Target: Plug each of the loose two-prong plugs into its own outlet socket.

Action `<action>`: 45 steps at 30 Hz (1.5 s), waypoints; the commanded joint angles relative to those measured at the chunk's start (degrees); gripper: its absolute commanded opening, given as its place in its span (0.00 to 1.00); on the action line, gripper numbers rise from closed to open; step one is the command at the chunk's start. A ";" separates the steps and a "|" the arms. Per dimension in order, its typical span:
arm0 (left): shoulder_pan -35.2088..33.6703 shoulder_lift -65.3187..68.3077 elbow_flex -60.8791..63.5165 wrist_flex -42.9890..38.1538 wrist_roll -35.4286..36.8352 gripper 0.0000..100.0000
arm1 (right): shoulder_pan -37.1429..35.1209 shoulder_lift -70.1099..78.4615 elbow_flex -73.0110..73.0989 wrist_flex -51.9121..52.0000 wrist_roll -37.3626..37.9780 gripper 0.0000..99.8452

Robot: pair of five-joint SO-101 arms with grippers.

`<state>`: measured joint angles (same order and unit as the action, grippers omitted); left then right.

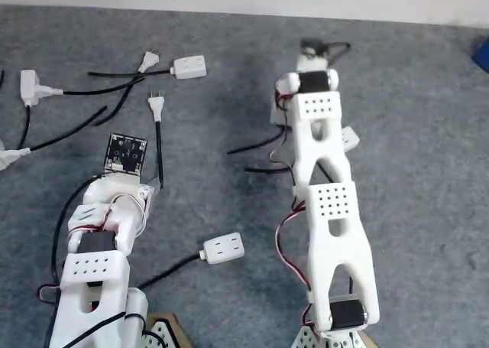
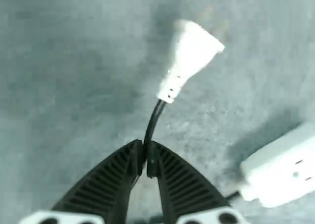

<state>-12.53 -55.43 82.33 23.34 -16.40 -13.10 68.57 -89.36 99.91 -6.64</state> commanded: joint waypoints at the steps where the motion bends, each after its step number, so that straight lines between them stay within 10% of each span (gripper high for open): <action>1: -0.31 -0.66 -0.31 -0.88 0.53 0.23 | -0.92 -12.35 4.35 1.19 6.59 0.01; 25: -0.31 -0.48 -0.31 -1.05 0.53 0.23 | -6.37 -67.65 89.10 1.01 74.29 0.01; 45: -0.31 -0.40 -0.40 -0.79 0.53 0.23 | -3.91 -85.32 131.12 -22.20 71.47 0.01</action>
<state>-12.53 -55.43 82.33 23.34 -16.40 -17.67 -14.51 41.54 81.27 70.55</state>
